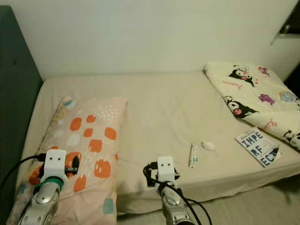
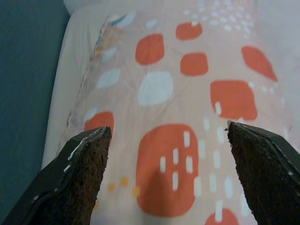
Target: Clean up the room
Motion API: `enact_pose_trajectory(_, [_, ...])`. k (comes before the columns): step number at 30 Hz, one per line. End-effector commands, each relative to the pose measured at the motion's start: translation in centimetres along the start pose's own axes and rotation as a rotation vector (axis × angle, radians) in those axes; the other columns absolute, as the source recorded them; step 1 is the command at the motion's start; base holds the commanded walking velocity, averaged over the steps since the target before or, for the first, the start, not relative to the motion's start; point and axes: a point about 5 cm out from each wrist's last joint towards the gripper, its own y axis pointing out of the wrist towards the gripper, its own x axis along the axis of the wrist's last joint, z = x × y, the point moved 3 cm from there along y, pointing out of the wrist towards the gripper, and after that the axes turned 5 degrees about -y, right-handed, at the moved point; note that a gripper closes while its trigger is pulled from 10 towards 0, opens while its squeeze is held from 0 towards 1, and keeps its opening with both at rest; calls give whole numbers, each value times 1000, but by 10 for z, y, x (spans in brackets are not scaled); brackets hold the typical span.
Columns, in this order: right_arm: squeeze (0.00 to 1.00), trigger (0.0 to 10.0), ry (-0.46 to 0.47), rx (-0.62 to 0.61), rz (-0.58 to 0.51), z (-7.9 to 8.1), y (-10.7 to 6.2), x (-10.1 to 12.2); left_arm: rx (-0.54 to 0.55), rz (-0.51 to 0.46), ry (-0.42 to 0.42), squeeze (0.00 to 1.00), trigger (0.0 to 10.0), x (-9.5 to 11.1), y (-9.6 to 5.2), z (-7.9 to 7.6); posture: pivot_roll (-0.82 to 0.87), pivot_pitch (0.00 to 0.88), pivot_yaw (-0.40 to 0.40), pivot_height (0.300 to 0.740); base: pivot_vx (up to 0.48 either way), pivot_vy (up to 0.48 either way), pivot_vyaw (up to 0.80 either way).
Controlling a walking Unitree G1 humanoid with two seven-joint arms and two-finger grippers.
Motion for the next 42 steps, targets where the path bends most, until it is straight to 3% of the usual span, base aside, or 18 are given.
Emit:
enact_pose_trajectory(1, [0,10000,2,-14,4,-5,0,-1,-10,20,-14,0,10000,-2,0,-4,57,0,-10,740,0,-480,0])
enact_pose_trajectory(42, [0,10000,15,-38,36,-8,0,-6,-7,33,-19,0,10000,-2,3,-1,57,0,-8,740,0,-480,0])
